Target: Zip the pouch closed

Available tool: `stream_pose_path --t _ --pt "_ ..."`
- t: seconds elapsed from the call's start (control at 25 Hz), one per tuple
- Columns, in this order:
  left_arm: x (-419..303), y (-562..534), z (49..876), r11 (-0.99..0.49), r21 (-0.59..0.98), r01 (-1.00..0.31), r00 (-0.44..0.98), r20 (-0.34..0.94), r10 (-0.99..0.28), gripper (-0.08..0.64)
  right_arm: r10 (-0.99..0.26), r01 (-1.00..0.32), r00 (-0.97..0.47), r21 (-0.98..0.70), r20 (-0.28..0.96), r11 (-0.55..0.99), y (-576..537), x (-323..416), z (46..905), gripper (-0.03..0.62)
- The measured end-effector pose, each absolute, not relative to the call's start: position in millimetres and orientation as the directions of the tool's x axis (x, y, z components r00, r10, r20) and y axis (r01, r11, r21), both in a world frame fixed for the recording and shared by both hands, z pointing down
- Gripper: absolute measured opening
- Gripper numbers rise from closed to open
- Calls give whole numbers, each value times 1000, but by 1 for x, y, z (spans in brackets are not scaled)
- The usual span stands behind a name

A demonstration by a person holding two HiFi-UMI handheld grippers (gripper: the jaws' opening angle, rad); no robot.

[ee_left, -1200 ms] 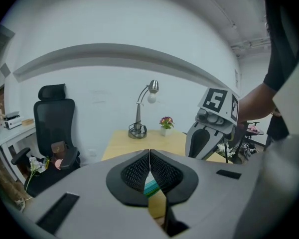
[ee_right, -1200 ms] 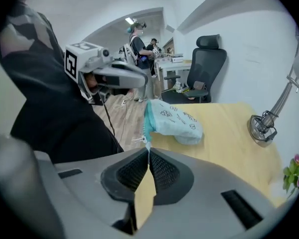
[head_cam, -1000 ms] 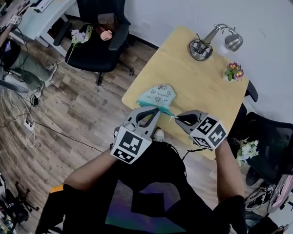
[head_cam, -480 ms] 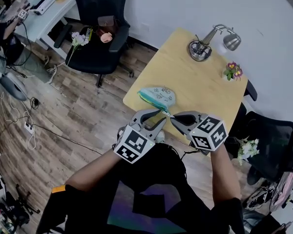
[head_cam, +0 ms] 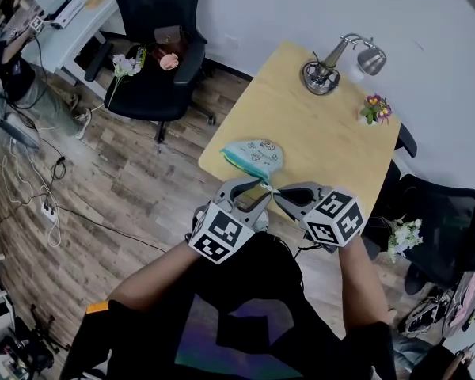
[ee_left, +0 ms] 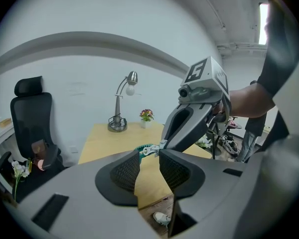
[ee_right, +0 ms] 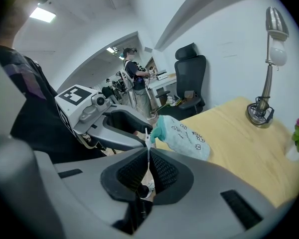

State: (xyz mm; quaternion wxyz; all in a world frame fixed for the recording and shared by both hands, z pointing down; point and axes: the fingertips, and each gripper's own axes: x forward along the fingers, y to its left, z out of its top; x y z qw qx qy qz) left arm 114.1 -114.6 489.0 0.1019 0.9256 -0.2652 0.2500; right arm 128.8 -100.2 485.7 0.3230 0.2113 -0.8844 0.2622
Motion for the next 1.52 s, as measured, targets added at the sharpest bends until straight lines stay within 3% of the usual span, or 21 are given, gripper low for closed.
stream_pose_path --t 0.6,0.92,1.52 --pt "115 -118 475 -842 -10 -540 734 484 -477 17 -223 -564 -691 -321 688 761 -108 129 488 26" --pt "93 -135 482 -786 56 -615 699 499 -512 12 -239 -583 -684 -321 689 746 -110 133 488 25" --pt "14 -191 528 -644 -5 -765 508 610 -608 12 -265 -641 -620 -282 739 714 -111 152 507 23"
